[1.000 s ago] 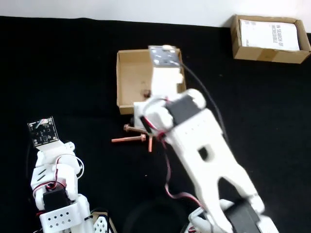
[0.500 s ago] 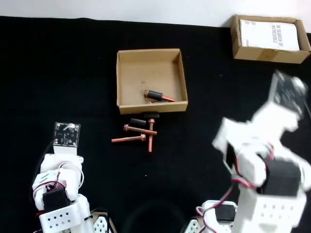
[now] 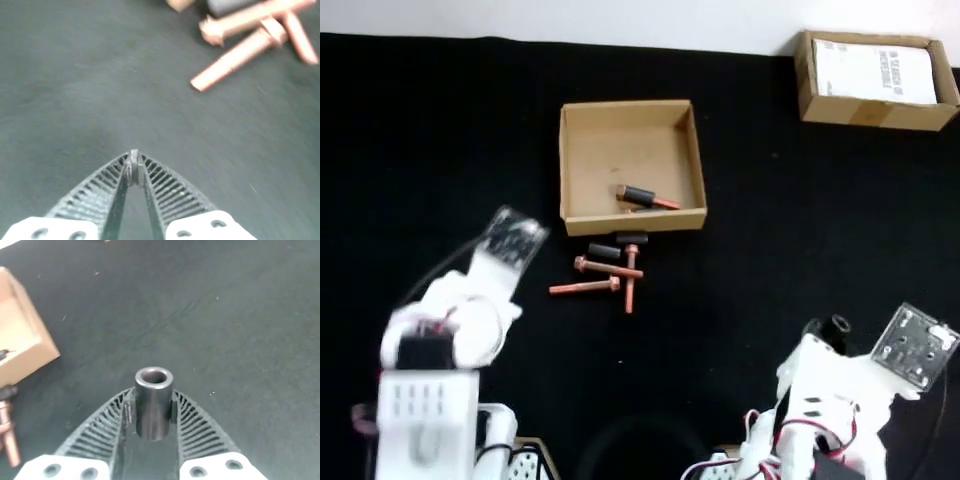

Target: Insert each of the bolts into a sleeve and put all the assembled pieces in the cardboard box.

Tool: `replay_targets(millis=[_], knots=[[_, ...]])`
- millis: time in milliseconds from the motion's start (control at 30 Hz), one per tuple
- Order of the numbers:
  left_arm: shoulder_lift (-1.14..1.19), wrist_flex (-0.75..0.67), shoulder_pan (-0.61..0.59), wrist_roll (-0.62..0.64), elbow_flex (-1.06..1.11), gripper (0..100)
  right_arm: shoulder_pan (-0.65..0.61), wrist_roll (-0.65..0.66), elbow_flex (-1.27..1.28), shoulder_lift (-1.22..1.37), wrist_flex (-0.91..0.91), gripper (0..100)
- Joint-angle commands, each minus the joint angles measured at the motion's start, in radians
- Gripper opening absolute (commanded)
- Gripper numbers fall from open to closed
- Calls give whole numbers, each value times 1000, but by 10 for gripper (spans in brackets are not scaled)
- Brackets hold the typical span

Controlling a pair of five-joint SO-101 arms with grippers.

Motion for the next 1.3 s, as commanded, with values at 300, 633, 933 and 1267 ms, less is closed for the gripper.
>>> replay_targets(millis=[300,633,933,1267], knots=[[952,358,317,-107,-740,11,59,11,22,-24,-27,7],[1233,450,361,-235,-1015,178,222,170,71,-24,-286,7],[1491,448,357,-252,-1247,178,348,172,291,-25,-507,7],[1715,448,363,-210,-1498,178,348,172,364,-25,-621,7]])
